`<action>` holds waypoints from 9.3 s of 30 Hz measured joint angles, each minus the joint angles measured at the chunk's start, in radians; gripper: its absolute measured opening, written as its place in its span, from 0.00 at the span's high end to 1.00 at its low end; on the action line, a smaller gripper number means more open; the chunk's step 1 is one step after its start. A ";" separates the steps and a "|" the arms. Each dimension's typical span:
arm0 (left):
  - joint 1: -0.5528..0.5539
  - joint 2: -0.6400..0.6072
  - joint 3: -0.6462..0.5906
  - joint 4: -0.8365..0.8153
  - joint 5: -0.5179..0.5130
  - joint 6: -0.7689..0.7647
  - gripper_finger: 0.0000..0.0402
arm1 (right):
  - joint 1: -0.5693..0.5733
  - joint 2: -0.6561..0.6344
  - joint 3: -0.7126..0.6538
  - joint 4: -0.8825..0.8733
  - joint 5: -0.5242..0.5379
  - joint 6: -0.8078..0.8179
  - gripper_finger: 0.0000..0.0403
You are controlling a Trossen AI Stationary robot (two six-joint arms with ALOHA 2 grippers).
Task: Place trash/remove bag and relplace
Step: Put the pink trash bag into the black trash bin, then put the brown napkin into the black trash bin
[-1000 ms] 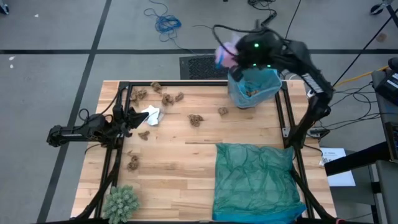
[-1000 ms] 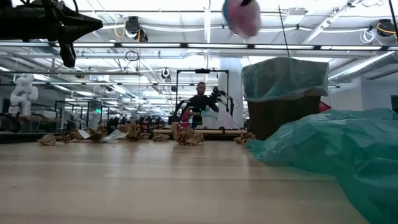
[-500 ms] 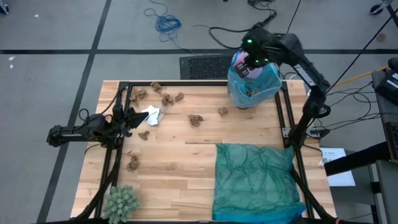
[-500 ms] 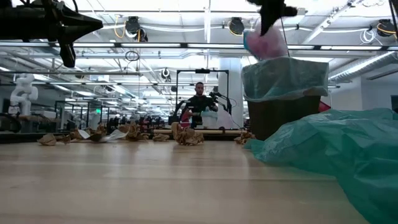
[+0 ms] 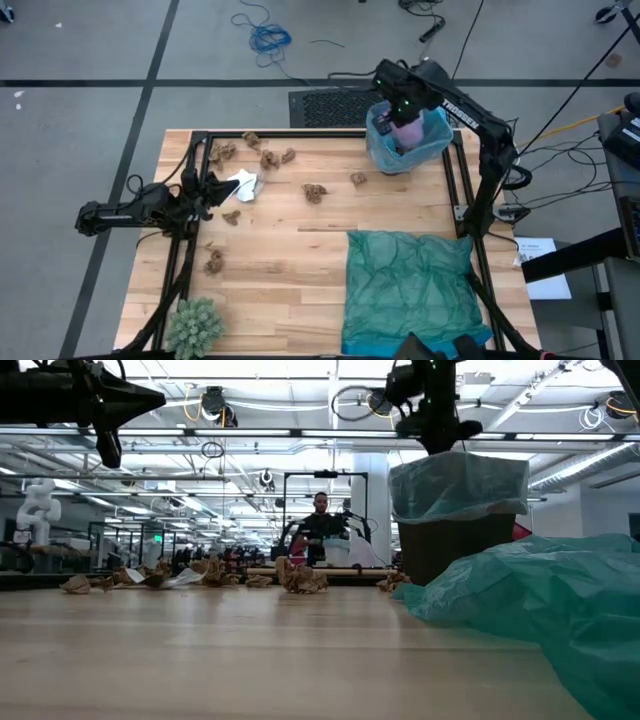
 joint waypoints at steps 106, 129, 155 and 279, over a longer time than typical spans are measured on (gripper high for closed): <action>0.000 0.000 0.000 -0.023 -0.029 0.001 0.95 | -0.162 -0.023 -0.346 0.179 -0.136 -0.865 1.00; 0.000 0.000 0.000 -0.027 -0.029 0.008 0.95 | -0.182 -0.023 -0.409 0.239 -0.175 -0.865 1.00; 0.000 0.000 0.000 -0.041 -0.029 0.007 0.95 | -0.180 -0.095 -0.212 0.111 -0.190 -0.779 1.00; 0.000 0.000 0.000 -0.045 -0.050 -0.001 0.95 | 0.073 -0.273 -0.125 0.260 -0.063 -0.289 0.99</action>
